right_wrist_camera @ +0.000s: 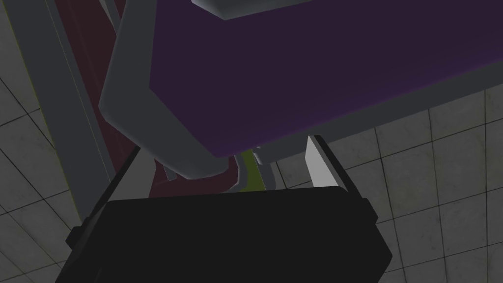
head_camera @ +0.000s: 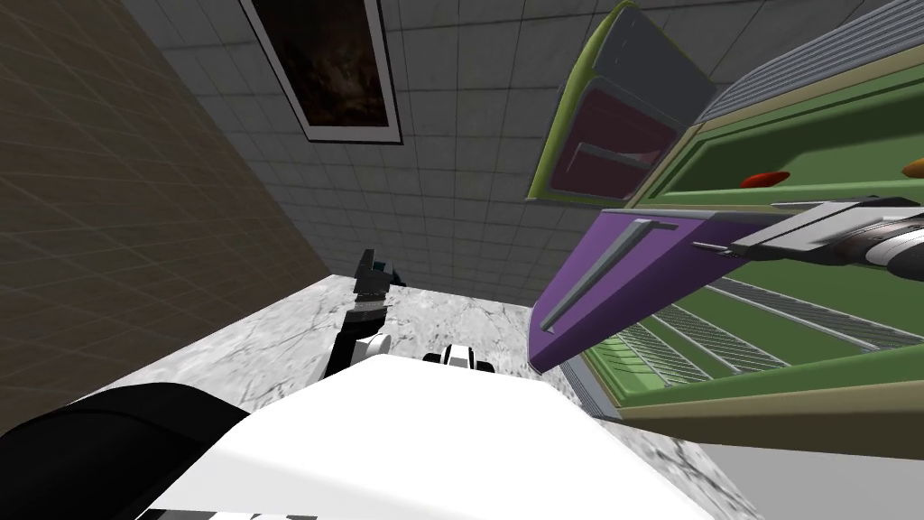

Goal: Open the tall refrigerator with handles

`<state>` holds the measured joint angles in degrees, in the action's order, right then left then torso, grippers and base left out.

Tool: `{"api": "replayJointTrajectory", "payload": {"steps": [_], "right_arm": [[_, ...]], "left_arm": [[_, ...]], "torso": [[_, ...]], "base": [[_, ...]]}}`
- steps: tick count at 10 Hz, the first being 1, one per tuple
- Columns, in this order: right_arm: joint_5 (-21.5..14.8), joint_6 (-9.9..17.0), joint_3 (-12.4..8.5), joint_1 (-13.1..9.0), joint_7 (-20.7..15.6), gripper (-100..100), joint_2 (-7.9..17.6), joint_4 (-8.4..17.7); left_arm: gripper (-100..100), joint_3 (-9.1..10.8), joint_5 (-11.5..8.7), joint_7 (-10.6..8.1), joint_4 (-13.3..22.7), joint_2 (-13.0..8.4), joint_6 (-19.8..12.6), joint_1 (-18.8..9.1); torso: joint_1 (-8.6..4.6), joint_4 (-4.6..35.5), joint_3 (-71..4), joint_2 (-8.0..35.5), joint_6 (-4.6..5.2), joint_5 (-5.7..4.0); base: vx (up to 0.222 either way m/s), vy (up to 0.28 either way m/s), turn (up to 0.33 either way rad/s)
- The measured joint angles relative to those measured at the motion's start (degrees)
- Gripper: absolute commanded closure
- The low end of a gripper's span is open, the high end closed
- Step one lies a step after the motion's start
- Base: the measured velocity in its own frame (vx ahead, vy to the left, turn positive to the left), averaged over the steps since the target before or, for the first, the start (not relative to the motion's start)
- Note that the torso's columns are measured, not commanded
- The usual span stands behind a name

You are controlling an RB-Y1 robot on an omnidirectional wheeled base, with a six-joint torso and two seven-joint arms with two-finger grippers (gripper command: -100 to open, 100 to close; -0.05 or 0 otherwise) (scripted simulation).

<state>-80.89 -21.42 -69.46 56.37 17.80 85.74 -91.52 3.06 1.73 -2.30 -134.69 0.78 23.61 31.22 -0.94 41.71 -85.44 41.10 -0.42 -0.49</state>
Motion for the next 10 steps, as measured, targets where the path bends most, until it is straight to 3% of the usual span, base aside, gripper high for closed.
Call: {"api": "replayJointTrajectory", "payload": {"steps": [4,6,9,10], "right_arm": [[-2.89,-3.42,-4.95,2.50,4.56,-100,3.30,-0.71],[-1.18,-5.62,-6.00,2.26,3.24,-100,5.24,1.11],[-3.19,-6.33,-8.63,2.97,5.70,-100,6.09,0.23],[-3.22,-6.48,-8.67,3.05,5.93,0,6.17,0.17]], "left_arm": [[0,0.00,0.00,0.00,0.00,0.00,0.00,0.00],[0,0.00,0.00,0.00,0.00,0.00,0.00,0.00],[0,0.00,0.00,0.00,0.00,0.00,0.00,0.00],[0,0.00,0.00,0.00,0.00,0.00,0.00,-0.01]], "torso": [[0.63,0.35,0.04,0.22,-0.02,0.66],[0.70,0.55,0.00,0.30,-0.09,0.96],[0.88,0.50,0.19,0.46,0.03,0.84],[0.85,0.44,0.35,0.61,0.12,0.65]], "base": [[0.017,0.031,-0.086],[0.004,0.021,-0.057],[0.008,-0.002,-0.027],[-0.013,0.010,-0.015]]}}
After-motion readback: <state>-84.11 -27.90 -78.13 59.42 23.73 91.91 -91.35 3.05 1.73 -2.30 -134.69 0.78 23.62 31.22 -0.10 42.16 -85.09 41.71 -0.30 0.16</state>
